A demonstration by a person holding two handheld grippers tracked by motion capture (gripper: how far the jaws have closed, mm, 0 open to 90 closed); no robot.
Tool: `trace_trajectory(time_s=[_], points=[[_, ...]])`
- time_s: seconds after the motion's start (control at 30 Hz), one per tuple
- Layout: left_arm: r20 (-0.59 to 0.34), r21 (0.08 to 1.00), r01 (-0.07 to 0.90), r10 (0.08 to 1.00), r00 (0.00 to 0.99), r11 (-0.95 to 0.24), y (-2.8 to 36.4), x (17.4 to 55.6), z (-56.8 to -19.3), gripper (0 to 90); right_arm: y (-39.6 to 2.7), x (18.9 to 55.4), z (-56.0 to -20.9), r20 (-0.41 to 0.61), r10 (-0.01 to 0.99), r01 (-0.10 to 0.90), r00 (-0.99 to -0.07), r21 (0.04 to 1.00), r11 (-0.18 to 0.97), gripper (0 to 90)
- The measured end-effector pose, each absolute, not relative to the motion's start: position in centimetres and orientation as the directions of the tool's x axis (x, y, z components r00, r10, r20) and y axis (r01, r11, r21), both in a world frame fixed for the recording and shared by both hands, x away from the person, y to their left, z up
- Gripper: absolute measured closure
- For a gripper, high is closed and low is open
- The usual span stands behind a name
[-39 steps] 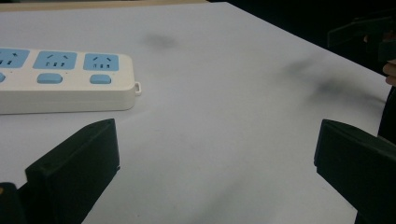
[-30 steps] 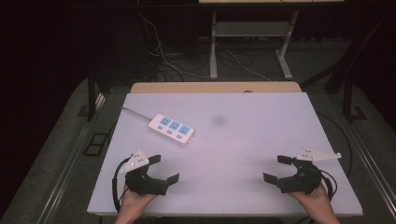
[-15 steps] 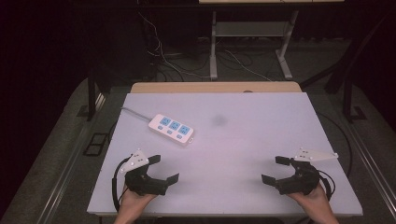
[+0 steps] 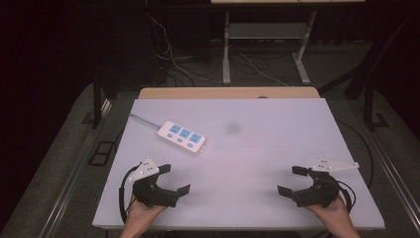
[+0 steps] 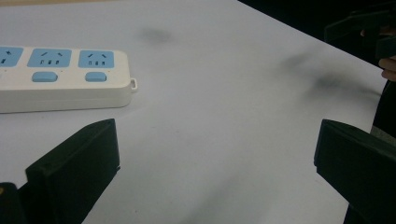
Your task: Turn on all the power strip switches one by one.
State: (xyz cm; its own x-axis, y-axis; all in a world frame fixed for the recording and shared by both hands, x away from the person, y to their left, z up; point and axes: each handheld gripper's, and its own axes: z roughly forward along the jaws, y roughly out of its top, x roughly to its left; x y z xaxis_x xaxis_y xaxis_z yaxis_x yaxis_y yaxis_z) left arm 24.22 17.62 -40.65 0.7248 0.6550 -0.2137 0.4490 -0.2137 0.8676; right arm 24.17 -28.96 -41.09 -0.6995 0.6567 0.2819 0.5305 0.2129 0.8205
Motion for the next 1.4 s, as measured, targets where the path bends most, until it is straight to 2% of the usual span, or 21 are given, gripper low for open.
trace_trajectory(time_s=[0.87,1.4], points=[[-0.211,0.822,0.479,0.616,0.759,-0.308,16.4,27.1,-38.6,0.0,-29.1,24.1,-41.1,0.277,0.666,0.531,-0.692,0.821,0.21,1.5],[-0.187,0.78,0.502,0.626,0.757,-0.373,16.5,29.4,-37.1,0.0,-29.1,24.0,-41.1,0.268,0.666,0.523,-0.696,0.825,0.215,1.5]])
